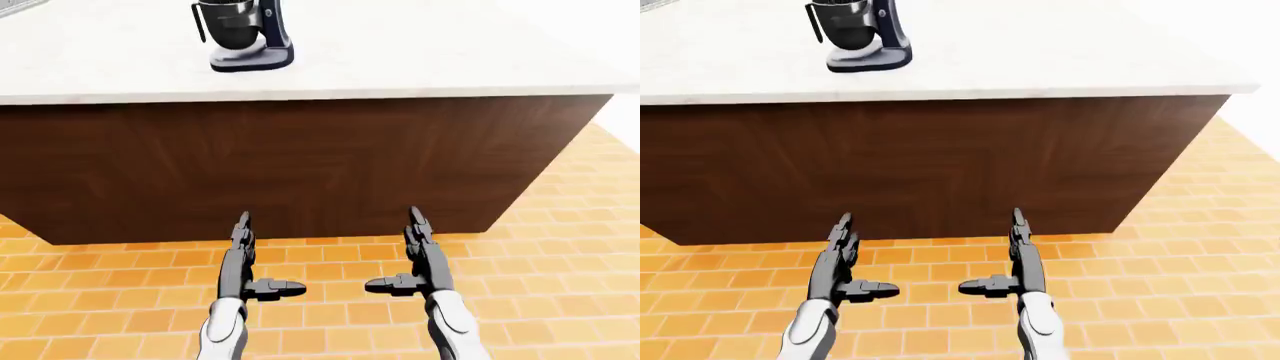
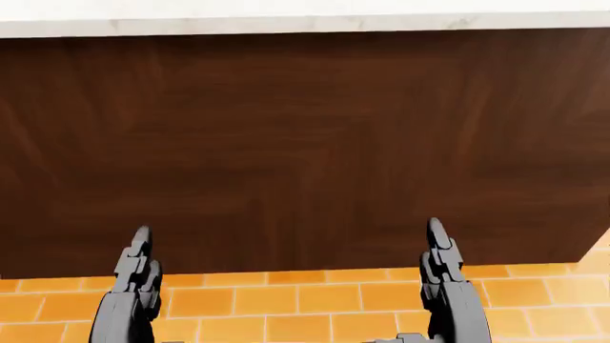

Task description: Open the stand mixer head.

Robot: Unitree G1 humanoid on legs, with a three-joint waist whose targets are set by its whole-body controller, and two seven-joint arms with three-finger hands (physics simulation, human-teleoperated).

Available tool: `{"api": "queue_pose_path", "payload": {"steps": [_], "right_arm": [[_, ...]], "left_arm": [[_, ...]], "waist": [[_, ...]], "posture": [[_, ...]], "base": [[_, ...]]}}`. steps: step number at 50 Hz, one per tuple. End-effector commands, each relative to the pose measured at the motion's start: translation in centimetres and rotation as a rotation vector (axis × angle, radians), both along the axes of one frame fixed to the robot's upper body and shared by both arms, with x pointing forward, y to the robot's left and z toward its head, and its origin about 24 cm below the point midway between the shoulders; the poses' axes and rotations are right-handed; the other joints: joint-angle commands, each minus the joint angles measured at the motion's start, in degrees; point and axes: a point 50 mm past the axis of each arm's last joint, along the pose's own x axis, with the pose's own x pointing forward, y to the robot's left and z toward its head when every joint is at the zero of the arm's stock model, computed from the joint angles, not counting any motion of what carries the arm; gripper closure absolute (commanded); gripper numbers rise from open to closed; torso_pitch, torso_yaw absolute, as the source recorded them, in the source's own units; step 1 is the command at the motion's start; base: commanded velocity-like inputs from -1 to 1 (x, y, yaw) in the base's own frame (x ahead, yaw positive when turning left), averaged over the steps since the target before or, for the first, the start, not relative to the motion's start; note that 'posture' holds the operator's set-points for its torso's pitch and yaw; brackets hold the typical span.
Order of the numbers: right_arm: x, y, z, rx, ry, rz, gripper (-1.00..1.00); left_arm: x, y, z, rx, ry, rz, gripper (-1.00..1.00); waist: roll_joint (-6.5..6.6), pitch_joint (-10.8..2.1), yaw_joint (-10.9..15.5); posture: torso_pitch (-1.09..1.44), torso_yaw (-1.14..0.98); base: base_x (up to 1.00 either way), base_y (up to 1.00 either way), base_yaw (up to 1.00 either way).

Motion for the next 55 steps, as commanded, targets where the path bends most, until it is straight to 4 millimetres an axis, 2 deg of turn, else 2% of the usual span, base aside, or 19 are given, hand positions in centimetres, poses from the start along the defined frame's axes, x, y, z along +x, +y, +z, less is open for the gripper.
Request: {"api": "queue_pose_path", "payload": {"steps": [1, 3, 4, 5, 7, 8, 16, 19, 21, 23, 25, 29, 38, 42, 48, 51, 55], "right_arm": [[0.9, 0.1, 3.1, 0.010, -0.167, 0.002, -1.00], [0.9, 0.1, 3.1, 0.011, -0.166, 0.004, -1.00], [0.9, 0.1, 3.1, 0.008, -0.163, 0.007, -1.00], [0.9, 0.1, 3.0, 0.011, -0.162, 0.007, -1.00], [0.9, 0.2, 3.0, 0.010, -0.160, 0.010, -1.00], [0.9, 0.2, 2.9, 0.008, -0.160, 0.011, -1.00], [0.9, 0.2, 3.1, 0.015, -0.168, 0.017, -1.00], [1.1, 0.2, 4.6, 0.036, -0.296, 0.021, -1.00], [1.0, 0.5, 6.2, 0.033, -0.403, 0.052, -1.00], [0.8, 0.6, 7.8, 0.091, -0.483, 0.066, -1.00], [0.5, 0.8, 8.8, 0.093, -0.539, 0.090, -1.00], [-0.3, 1.2, 12.5, 0.172, -0.665, 0.134, -1.00], [-1.5, 1.9, 19.4, 0.320, -0.779, 0.213, -1.00], [-2.1, 2.2, 21.9, 0.348, -0.825, 0.244, -1.00], [-3.0, 2.3, 24.3, 0.404, -0.891, 0.263, -1.00], [-3.5, 2.3, 25.4, 0.456, -0.913, 0.291, -1.00], [-3.8, 2.3, 25.9, 0.460, -0.925, 0.297, -1.00]], "left_arm": [[0.9, -0.2, 3.2, 0.003, -0.169, -0.013, -1.00], [0.9, -0.2, 3.2, 0.002, -0.169, -0.013, -1.00], [0.9, -0.2, 3.1, 0.003, -0.169, -0.012, -1.00], [0.9, -0.2, 3.1, 0.002, -0.168, -0.012, -1.00], [0.9, -0.2, 3.1, 0.002, -0.168, -0.012, -1.00], [0.9, -0.2, 3.1, 0.002, -0.167, -0.012, -1.00], [0.9, -0.2, 3.1, 0.003, -0.168, -0.012, -1.00], [0.9, -0.2, 3.5, -0.002, -0.198, -0.012, -1.00], [1.1, -0.2, 4.6, -0.044, -0.269, 0.008, -1.00], [1.0, -0.1, 6.9, -0.062, -0.410, 0.022, -1.00], [0.9, 0.0, 8.5, -0.104, -0.477, 0.031, -1.00], [0.2, 0.1, 12.6, -0.199, -0.630, 0.011, -1.00], [-1.5, 0.4, 19.9, -0.302, -0.866, 0.013, -1.00], [-2.3, 0.4, 22.0, -0.346, -0.928, -0.002, -1.00], [-3.2, 0.5, 24.2, -0.374, -0.980, -0.015, -1.00], [-3.3, 0.4, 24.7, -0.380, -0.992, -0.022, -1.00], [-3.4, 0.4, 24.9, -0.386, -0.998, -0.025, -1.00]], "waist": [[-0.45, -0.05, -0.12], [-0.05, -3.53, 0.40], [-0.06, -2.98, 0.41], [-0.37, -0.96, 0.36], [-0.44, -3.97, 0.39], [-0.43, -4.28, 0.42], [-0.25, -4.65, 0.45], [-0.20, -4.91, 0.40], [-0.16, -5.15, 0.37], [-0.15, -5.31, 0.36], [-0.17, -5.43, 0.31], [-0.25, -5.50, 0.27], [-0.08, -5.23, 0.33], [-0.06, -4.76, 0.34], [0.03, -4.18, 0.40], [0.07, -3.96, 0.44], [0.09, -3.65, 0.51]], "posture": [[0.00, 0.00], [0.00, 0.00], [0.00, 0.00], [0.00, 0.00], [0.00, 0.00], [0.00, 0.00], [0.00, 0.00], [0.00, 0.00], [0.00, 0.00], [0.00, 0.00], [0.00, 0.00], [0.00, 0.00], [0.00, 0.00], [0.00, 0.00], [0.00, 0.00], [0.00, 0.00], [0.00, 0.00]], "base": [[0.00, 0.00, 0.00], [0.00, 0.00, 0.00], [0.00, 0.00, 0.00], [0.00, 0.00, 0.00], [0.00, 0.00, 0.00], [0.00, 0.00, 0.00], [0.00, 0.00, 0.00], [0.00, 0.00, 0.00], [0.00, 0.00, 0.00], [0.00, 0.00, 0.00], [0.00, 0.00, 0.00], [0.00, 0.00, 0.00], [0.00, 0.00, 0.00], [0.00, 0.00, 0.00], [0.00, 0.00, 0.00], [0.00, 0.00, 0.00], [0.00, 0.00, 0.00]]}}
